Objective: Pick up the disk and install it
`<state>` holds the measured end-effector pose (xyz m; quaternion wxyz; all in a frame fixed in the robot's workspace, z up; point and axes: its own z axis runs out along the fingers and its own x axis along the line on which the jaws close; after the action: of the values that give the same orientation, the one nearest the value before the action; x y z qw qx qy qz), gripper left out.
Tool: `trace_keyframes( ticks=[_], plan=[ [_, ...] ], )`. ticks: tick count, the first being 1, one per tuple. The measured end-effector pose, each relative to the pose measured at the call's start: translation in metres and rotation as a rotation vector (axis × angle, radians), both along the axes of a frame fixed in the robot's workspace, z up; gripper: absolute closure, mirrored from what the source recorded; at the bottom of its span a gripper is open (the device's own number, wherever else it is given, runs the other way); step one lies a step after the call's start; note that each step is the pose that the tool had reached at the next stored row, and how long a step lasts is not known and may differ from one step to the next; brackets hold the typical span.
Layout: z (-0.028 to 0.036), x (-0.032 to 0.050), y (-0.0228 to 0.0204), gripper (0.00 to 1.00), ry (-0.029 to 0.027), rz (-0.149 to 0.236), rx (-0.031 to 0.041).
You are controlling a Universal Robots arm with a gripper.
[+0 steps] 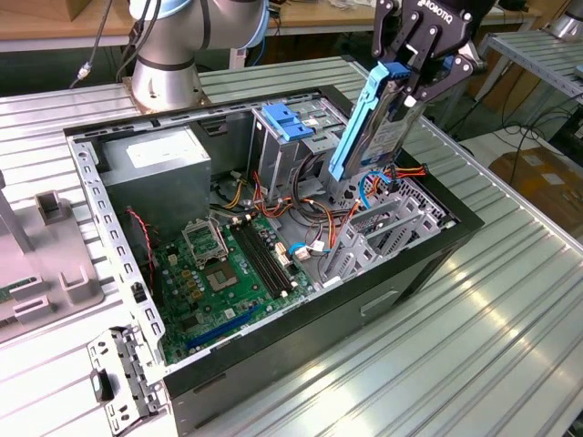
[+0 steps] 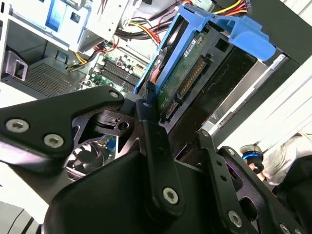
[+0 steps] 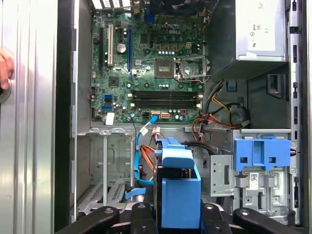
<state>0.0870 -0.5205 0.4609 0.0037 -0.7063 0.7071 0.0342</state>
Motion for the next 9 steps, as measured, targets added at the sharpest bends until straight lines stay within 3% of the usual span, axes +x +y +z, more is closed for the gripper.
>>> trace_keyframes(
  ticks=[9],
  plan=[
    [0.0038,0.0000,-0.0038,0.64,0.0000,0.000,0.0048]
  ],
)
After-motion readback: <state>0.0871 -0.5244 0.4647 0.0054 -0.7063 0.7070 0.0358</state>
